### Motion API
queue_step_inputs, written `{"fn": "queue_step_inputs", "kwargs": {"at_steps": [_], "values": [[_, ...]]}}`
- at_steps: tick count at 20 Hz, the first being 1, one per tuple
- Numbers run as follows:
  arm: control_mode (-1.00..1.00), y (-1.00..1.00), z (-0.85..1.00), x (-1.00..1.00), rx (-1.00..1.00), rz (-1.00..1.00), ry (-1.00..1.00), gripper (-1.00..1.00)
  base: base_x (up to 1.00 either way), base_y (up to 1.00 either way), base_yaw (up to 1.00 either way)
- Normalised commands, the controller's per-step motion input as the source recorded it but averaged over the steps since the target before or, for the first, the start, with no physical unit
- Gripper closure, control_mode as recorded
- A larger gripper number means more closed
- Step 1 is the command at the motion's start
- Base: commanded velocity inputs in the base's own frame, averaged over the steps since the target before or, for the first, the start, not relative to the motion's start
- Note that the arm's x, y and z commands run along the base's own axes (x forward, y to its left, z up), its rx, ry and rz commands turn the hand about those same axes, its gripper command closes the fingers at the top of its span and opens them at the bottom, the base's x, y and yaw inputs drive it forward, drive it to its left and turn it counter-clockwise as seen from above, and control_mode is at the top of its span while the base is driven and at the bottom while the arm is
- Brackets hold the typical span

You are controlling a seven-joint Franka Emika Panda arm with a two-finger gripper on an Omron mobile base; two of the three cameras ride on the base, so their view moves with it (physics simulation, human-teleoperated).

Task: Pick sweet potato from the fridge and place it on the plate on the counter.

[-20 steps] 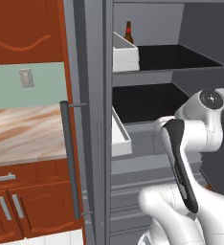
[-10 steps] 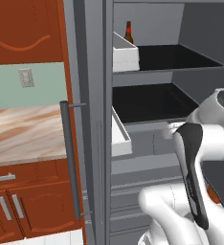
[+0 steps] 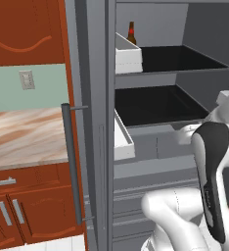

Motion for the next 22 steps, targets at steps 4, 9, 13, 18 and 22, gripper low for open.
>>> {"fn": "queue_step_inputs", "kwargs": {"at_steps": [4, 9, 13, 18, 22], "values": [[-1.0, 0.0, 0.24, -0.76, 0.0, 0.0, 0.0, 1.0, 0.0, 0.0, 0.0], [-1.0, 0.02, 0.28, -0.52, 0.0, 0.0, 0.02, 1.0, 0.0, 0.0, 0.0], [-1.0, 0.0, 0.26, -0.36, 0.0, 0.0, 0.0, 1.0, 0.0, 0.0, 0.0], [-1.0, 0.0, 0.3, -0.23, 0.0, 0.0, 0.0, 1.0, 0.0, 0.0, 0.0], [-1.0, 0.03, 0.16, -0.31, 0.0, 0.0, 0.0, 1.0, 0.0, 0.0, 0.0]]}}
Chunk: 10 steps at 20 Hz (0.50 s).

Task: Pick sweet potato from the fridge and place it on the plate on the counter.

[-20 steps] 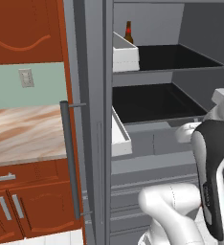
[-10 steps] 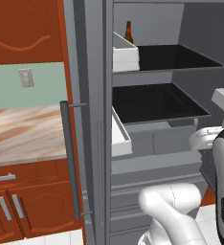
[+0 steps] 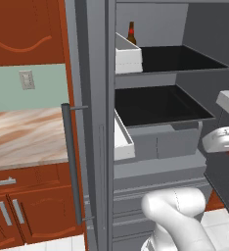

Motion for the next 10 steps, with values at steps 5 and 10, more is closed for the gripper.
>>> {"fn": "queue_step_inputs", "kwargs": {"at_steps": [5, 10], "values": [[-1.0, 0.04, 0.0, -0.23, 0.0, 0.0, 0.0, 1.0, 0.0, 0.0, 0.0], [-1.0, 0.01, 0.0, -0.31, 0.0, 0.0, 0.0, 1.0, 0.0, 0.0, 0.0]]}}
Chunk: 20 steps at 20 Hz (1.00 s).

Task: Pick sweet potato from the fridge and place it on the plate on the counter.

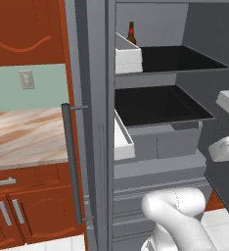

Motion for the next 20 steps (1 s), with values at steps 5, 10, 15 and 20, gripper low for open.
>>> {"fn": "queue_step_inputs", "kwargs": {"at_steps": [5, 10, 15, 20], "values": [[1.0, 0.0, 0.0, 0.0, 0.0, 0.0, 0.0, 1.0, -0.37, -0.06, 0.04], [1.0, 0.0, 0.0, 0.0, 0.0, 0.0, 0.0, 1.0, -0.22, -0.01, 0.21], [1.0, 0.0, 0.0, 0.0, 0.0, 0.0, 0.0, 1.0, -0.27, -0.09, 0.46], [1.0, 0.0, 0.0, 0.0, 0.0, 0.0, 0.0, 1.0, -0.09, -0.12, 0.55]]}}
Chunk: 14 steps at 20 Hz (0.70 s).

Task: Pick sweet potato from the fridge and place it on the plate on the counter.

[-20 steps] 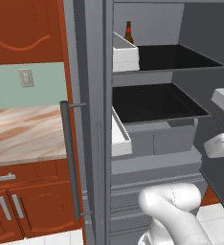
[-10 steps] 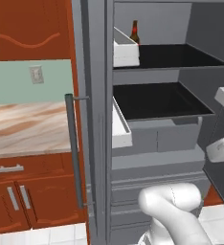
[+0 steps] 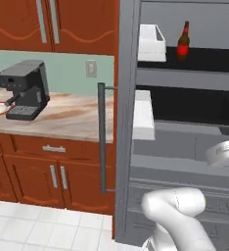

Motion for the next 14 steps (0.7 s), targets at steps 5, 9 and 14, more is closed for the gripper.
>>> {"fn": "queue_step_inputs", "kwargs": {"at_steps": [5, 9, 14], "values": [[1.0, 0.0, 0.0, 0.0, 0.0, 0.0, 0.0, 1.0, -0.01, -0.09, 0.63], [1.0, 0.0, 0.0, 0.0, 0.0, 0.0, 0.0, 1.0, -0.04, -0.02, 0.65], [1.0, 0.0, 0.0, 0.0, 0.0, 0.0, 0.0, 1.0, -0.07, 0.0, 0.66]]}}
